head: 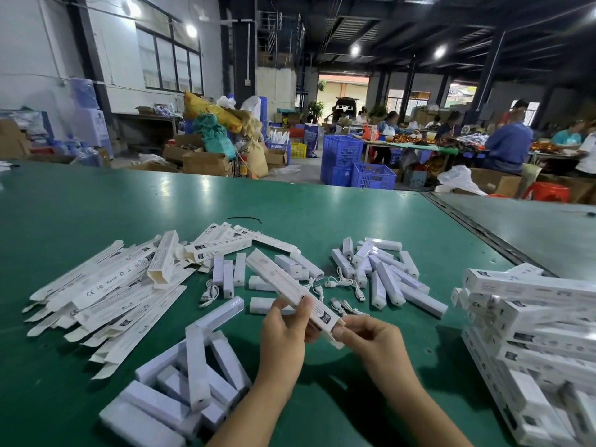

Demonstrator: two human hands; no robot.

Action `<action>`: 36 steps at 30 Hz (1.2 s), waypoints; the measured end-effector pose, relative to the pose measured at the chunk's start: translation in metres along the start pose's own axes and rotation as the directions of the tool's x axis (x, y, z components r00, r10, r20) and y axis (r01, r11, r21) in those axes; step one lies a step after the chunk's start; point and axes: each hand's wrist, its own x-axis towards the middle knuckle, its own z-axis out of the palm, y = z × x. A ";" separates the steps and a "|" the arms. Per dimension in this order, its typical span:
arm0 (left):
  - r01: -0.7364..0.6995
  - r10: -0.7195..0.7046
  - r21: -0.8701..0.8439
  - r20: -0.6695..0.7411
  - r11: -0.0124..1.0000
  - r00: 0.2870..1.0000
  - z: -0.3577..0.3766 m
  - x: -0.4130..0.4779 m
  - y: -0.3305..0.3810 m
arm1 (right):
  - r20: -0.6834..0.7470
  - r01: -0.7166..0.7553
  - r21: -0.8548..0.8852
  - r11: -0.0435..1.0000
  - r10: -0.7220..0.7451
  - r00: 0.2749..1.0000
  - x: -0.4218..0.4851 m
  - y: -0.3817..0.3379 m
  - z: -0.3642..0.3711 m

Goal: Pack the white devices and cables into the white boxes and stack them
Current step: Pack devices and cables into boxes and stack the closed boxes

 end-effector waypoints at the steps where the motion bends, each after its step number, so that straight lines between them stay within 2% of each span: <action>1: 0.003 -0.003 -0.002 -0.001 1.000 1.000 0.000 0.001 0.000 | -0.016 0.047 -0.101 0.994 -0.049 0.999 0.001 0.000 0.000; 3: 0.021 -0.021 -0.026 -0.003 0.999 1.000 0.000 0.002 -0.001 | -0.038 0.129 -0.277 0.952 -0.145 0.989 0.001 0.001 0.001; 5: 0.040 -0.041 -0.051 -0.005 0.998 0.999 0.001 0.003 -0.003 | -0.017 0.182 -0.345 0.921 -0.201 0.980 0.001 0.003 0.001; 9: 0.008 -0.009 -0.026 -0.022 1.000 1.000 0.003 0.006 -0.006 | 0.066 0.209 -0.330 0.921 -0.199 0.978 -0.001 0.003 0.005; 11: -0.024 0.025 -0.033 0.008 0.999 1.000 0.004 0.008 -0.007 | 0.077 0.254 -0.336 0.907 -0.242 0.967 -0.002 0.003 0.006; 13: -0.045 0.047 -0.035 0.052 0.998 0.998 0.003 0.010 -0.010 | 0.058 0.285 -0.364 0.887 -0.283 0.957 -0.003 0.004 0.008; 19: -0.072 0.061 0.065 0.156 0.995 0.986 0.003 0.015 -0.020 | -0.043 0.250 -0.457 0.854 -0.302 0.952 0.001 0.012 0.009; 21: -0.079 0.052 0.128 0.196 0.989 0.979 0.003 0.016 -0.024 | -0.088 0.247 -0.446 0.860 -0.316 0.945 0.003 0.014 0.009; 26: -0.078 0.009 0.190 0.339 0.979 0.941 0.005 0.011 -0.027 | -0.177 0.155 -0.404 0.901 -0.244 0.953 0.011 0.015 0.002; 30: -0.138 0.058 0.273 0.282 0.952 0.958 0.004 0.008 -0.023 | -0.213 0.189 -0.226 0.956 -0.237 0.948 0.013 0.013 0.000; 36: -0.153 0.101 0.224 0.225 0.963 0.969 0.004 0.008 -0.017 | -0.095 0.357 -0.225 0.907 -0.385 0.918 0.009 0.010 -0.002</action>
